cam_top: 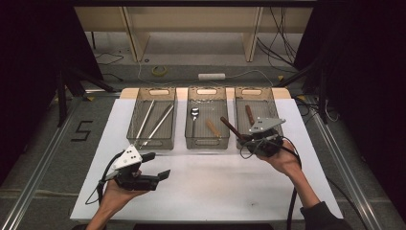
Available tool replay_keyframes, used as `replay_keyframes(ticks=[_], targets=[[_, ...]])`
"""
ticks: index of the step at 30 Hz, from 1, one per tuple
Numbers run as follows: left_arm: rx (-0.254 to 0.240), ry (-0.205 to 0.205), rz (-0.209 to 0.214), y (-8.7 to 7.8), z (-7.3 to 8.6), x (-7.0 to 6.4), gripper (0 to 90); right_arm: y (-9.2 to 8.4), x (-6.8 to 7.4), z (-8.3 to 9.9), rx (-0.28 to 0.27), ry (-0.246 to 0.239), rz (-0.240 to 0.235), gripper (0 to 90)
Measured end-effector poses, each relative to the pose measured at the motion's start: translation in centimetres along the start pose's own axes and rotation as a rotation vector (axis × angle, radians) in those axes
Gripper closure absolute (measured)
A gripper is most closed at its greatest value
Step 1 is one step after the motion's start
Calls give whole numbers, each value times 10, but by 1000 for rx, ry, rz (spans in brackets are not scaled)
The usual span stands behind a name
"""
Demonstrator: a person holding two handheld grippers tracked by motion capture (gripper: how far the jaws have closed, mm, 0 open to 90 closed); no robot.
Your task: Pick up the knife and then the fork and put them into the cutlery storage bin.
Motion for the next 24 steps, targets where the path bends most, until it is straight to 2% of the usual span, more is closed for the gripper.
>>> replay_keyframes(ticks=[11, 24], targets=[[1, -2, -1, 0, 2, 0, 171, -3, -27, -9, -19, 77, 17, 782], [-6, -8, -10, 0, 2, 1, 169, -8, -50, -21, -26, 116, 49, 782]])
Point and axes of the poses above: each handheld gripper's, and its own axes: y roughly forward along the jaws, z roughly out of its underside, x roughly to its left, the point moved 4 cm from there along y, roughly forward along the jaws, and after that the axes turned 14 degrees about -z, right-handed, at the moved point
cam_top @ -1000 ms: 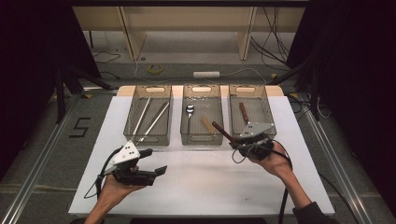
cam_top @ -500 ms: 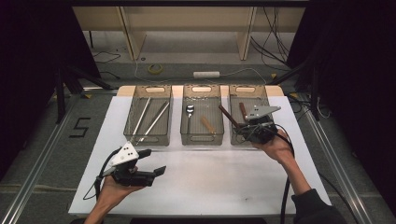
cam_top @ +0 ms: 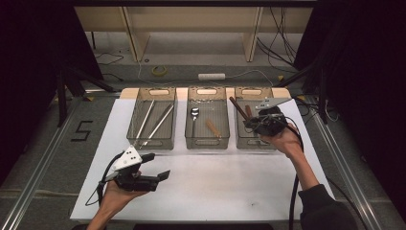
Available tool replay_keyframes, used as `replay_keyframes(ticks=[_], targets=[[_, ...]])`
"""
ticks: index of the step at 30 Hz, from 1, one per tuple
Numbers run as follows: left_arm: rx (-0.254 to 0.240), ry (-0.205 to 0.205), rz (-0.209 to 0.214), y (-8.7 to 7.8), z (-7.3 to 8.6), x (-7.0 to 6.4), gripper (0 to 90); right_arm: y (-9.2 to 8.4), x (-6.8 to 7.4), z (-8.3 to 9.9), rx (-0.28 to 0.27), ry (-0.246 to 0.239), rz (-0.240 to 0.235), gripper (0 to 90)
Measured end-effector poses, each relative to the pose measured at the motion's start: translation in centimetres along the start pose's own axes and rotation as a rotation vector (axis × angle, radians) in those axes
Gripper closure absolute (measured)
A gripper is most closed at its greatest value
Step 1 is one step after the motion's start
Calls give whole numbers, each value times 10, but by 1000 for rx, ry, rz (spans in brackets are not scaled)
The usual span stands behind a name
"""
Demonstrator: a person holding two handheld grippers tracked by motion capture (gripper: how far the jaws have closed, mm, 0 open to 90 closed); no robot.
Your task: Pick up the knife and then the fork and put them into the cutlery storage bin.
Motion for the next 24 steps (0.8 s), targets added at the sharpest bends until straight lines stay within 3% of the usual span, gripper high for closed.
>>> replay_keyframes(ticks=[12, 24], targets=[[6, -3, 21, 2, 0, -2, 166, 6, -25, -13, -5, 39, 43, 782], [5, -19, 36, 1, 0, -3, 164, 17, -50, -13, 20, 95, 95, 781]])
Point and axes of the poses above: each handheld gripper's, and its own axes: y roughly forward along the jaws, z roughly out of its underside, x roughly to its left, the point moved 4 cm from there along y, roughly forward along the jaws, and after that the axes turned 14 degrees about -z, right-handed, at the moved point
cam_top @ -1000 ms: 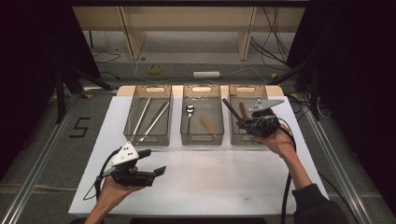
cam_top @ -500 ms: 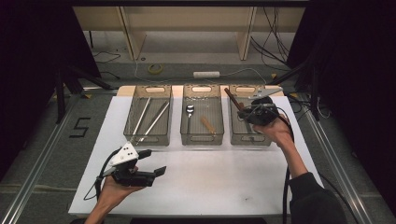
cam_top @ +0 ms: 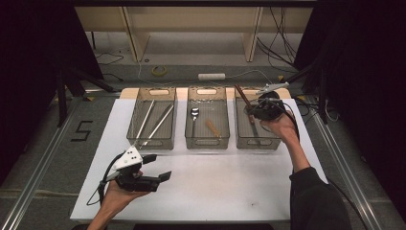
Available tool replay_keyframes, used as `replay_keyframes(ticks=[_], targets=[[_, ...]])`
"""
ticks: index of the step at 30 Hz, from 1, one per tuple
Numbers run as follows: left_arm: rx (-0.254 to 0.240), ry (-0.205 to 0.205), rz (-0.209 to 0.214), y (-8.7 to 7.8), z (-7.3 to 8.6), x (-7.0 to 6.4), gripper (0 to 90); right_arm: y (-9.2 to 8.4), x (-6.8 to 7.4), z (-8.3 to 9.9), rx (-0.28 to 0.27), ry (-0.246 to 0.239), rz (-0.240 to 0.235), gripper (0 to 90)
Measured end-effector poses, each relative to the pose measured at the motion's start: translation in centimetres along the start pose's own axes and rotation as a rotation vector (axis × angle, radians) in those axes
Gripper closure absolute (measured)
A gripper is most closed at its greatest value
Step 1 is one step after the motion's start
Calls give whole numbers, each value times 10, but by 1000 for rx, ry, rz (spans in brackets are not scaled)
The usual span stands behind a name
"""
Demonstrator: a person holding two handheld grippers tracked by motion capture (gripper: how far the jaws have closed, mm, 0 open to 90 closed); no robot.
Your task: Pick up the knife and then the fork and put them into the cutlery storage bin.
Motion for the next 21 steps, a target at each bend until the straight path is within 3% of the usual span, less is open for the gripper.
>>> replay_keyframes(ticks=[21], targets=[[-12, -6, -3, -1, -1, 0, 164, 16, -29, 12, 25, 98, 54, 781]])
Point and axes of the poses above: each handheld gripper's, and its own axes: y roughly forward along the jaws, z roughly out of its underside, x roughly to its left, the point moved 4 cm from there along y, roughly forward along the jaws, and after that the axes turned 14 degrees about -z, right-handed, at the moved point
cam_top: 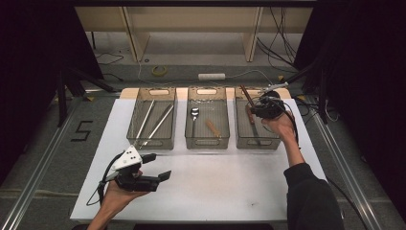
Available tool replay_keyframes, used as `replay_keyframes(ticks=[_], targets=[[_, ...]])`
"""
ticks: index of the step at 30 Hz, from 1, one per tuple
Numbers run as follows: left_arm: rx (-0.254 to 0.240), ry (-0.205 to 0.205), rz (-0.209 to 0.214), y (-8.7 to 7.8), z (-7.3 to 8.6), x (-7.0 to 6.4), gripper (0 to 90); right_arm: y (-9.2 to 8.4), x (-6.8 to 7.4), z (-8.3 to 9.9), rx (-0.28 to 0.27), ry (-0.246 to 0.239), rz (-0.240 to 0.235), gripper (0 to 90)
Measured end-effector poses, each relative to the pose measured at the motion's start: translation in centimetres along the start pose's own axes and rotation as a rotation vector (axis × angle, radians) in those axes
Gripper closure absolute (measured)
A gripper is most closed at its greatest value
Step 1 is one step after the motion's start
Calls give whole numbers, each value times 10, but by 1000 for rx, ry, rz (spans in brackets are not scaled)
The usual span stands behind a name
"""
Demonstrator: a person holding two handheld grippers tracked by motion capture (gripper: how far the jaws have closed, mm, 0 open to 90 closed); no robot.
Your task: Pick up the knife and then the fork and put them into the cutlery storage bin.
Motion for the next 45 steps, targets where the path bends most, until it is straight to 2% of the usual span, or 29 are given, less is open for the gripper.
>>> replay_keyframes(ticks=[19, 34, 45], targets=[[0, -1, -2, 0, 0, 0, 163, 13, -10, 8, 30, 55, 16, 781], [6, 1, 1, 0, 0, -1, 162, 23, -15, 14, 64, 81, 36, 780], [12, 5, 3, 1, 1, 0, 160, 31, -15, 21, 98, 104, 30, 779]])
Point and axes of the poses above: each handheld gripper's, and its own axes: y roughly forward along the jaws, z roughly out of its underside, x roughly to its left, the point moved 4 cm from there along y, roughly forward along the jaws, and after that the axes turned 14 degrees about -z, right-handed, at the moved point
